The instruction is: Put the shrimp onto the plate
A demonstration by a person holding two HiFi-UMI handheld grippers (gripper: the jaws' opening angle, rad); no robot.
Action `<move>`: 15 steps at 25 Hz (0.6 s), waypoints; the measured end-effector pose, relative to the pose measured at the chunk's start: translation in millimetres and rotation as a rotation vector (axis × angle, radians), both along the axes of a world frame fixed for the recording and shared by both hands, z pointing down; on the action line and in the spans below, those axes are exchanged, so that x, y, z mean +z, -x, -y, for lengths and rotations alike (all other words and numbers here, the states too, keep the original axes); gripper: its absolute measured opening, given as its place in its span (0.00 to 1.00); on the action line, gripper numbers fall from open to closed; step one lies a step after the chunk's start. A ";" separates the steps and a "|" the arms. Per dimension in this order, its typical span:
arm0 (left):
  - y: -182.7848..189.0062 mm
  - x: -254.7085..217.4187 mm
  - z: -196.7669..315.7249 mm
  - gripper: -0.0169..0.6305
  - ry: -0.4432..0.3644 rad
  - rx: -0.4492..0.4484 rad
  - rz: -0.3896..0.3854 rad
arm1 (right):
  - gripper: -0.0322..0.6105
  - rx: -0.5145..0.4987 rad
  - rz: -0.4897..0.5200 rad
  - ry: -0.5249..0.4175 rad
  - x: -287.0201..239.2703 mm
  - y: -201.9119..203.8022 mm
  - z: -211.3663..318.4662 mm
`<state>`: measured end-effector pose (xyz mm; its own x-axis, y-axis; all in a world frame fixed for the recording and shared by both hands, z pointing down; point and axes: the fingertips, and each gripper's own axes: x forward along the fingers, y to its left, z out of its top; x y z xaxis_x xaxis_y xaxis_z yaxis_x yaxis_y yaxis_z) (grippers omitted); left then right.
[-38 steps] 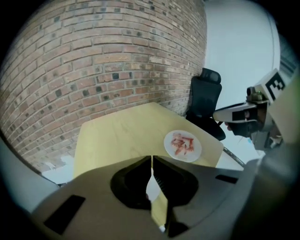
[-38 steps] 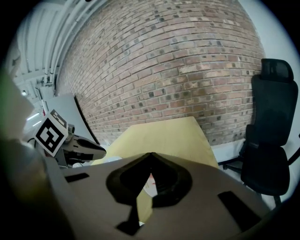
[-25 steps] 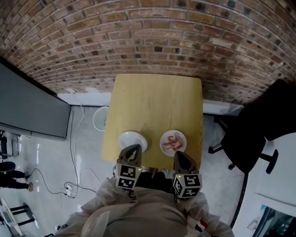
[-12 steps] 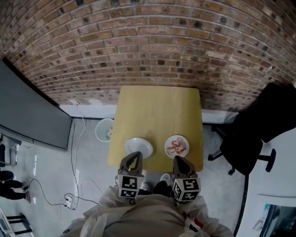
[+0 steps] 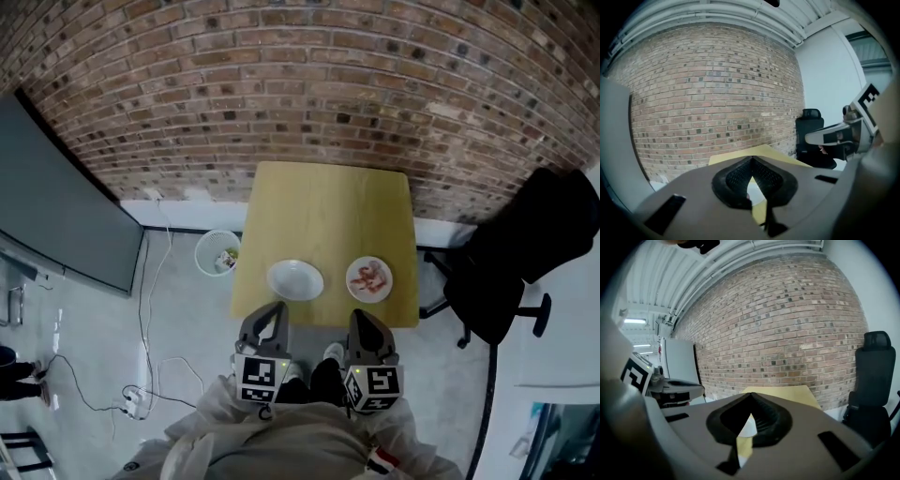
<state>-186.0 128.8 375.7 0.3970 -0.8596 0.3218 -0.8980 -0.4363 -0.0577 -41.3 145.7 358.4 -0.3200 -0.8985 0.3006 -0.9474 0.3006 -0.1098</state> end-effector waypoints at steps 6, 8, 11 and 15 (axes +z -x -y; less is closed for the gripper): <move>11.5 -9.7 -25.5 0.04 -0.016 0.000 -0.003 | 0.09 0.015 -0.009 -0.033 -13.3 9.7 -29.1; 9.2 -13.1 -30.5 0.04 -0.026 0.001 0.002 | 0.09 0.021 -0.017 -0.043 -16.6 4.6 -32.9; 6.4 -17.2 -33.2 0.04 -0.040 -0.013 0.006 | 0.09 0.026 -0.018 -0.056 -21.2 -1.4 -33.9; -3.8 -22.0 -35.1 0.04 -0.049 -0.019 0.007 | 0.09 0.024 -0.008 -0.059 -24.0 -9.4 -38.0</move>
<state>-182.2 163.9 353.7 0.3782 -0.8817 0.2819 -0.9056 -0.4155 -0.0847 -31.9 183.6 334.4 -0.2958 -0.9221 0.2494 -0.9552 0.2835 -0.0847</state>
